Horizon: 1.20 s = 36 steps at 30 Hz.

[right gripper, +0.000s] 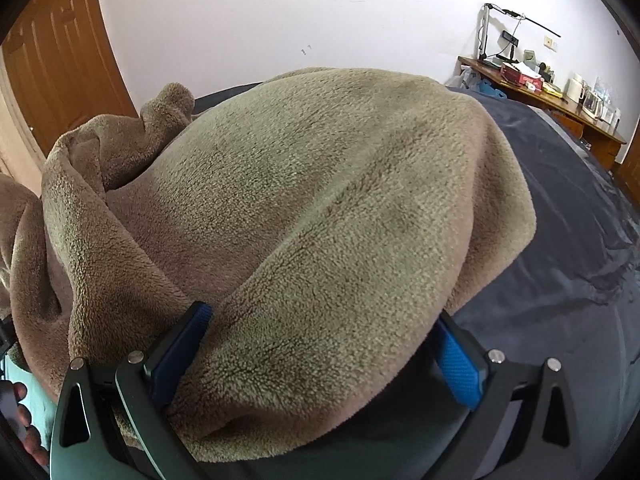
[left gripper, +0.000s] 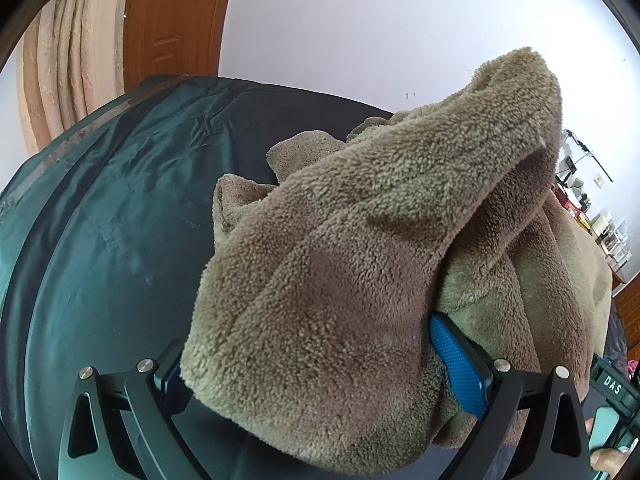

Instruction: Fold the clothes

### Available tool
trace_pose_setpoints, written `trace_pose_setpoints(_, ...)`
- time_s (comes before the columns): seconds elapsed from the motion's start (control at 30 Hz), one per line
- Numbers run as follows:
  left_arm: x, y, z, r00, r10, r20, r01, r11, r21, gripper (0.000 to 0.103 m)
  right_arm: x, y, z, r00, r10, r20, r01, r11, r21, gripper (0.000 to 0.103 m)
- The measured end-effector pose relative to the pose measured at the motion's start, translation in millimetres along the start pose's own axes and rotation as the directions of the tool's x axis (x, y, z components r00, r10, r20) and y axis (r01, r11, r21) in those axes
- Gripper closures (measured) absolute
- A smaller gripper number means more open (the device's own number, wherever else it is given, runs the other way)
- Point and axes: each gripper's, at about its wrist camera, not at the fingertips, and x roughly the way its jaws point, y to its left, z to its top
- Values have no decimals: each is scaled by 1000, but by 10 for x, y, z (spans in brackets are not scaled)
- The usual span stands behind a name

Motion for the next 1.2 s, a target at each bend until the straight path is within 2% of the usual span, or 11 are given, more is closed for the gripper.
trace_pose_setpoints(0.2, -154, -105, -80, 1000, -13, 3, 13, 998, -60, 1, -338, 58, 13, 987, 61, 150, -61, 998, -2, 0)
trace_pose_setpoints(0.3, -321, -153, -56, 995, 35, 88, -31, 999, -44, 1, -553, 234, 77, 963, 122, 239, -104, 991, -87, 0)
trace_pose_setpoints(0.47, -739, -427, -134, 957, 116, 267, -117, 993, -14, 1, -551, 626, 230, 944, 246, 218, -191, 950, -245, 2)
trace_pose_setpoints(0.5, -762, -469, -158, 957, 112, 266, -114, 993, -11, 1, -527, 703, 255, 942, 269, 203, -209, 939, -274, 3)
trace_pose_setpoints(0.57, -810, -553, -205, 958, 105, 266, -107, 994, -5, 1, -464, 875, 256, 938, 309, 156, -246, 913, -326, 10)
trace_pose_setpoints(0.63, -857, -636, -252, 959, 98, 266, -101, 995, 0, 1, -398, 1021, 247, 937, 332, 112, -273, 892, -361, 34)
trace_pose_setpoints(0.67, -881, -678, -276, 959, 94, 266, -98, 995, 3, 1, -366, 1056, 246, 939, 329, 99, -275, 891, -361, 37)
trace_pose_setpoints(1.0, -1004, -1159, -519, 965, 64, 253, -79, 996, 51, 1, -160, 1307, 225, 948, 317, 1, -297, 890, -347, 37)
trace_pose_setpoints(1.07, -1022, -1104, -498, 966, 62, 252, -78, 995, 56, 1, -238, 1309, 187, 948, 319, 18, -293, 889, -351, 46)
trace_pose_setpoints(1.1, -1007, -1077, -468, 966, 61, 251, -78, 995, 58, 1, -277, 1310, 168, 947, 320, 26, -291, 889, -353, 58)
trace_pose_setpoints(1.2, -946, -849, -401, 967, 58, 248, -74, 996, 58, 1, -395, 1314, 111, 945, 323, 51, -284, 889, -359, 78)
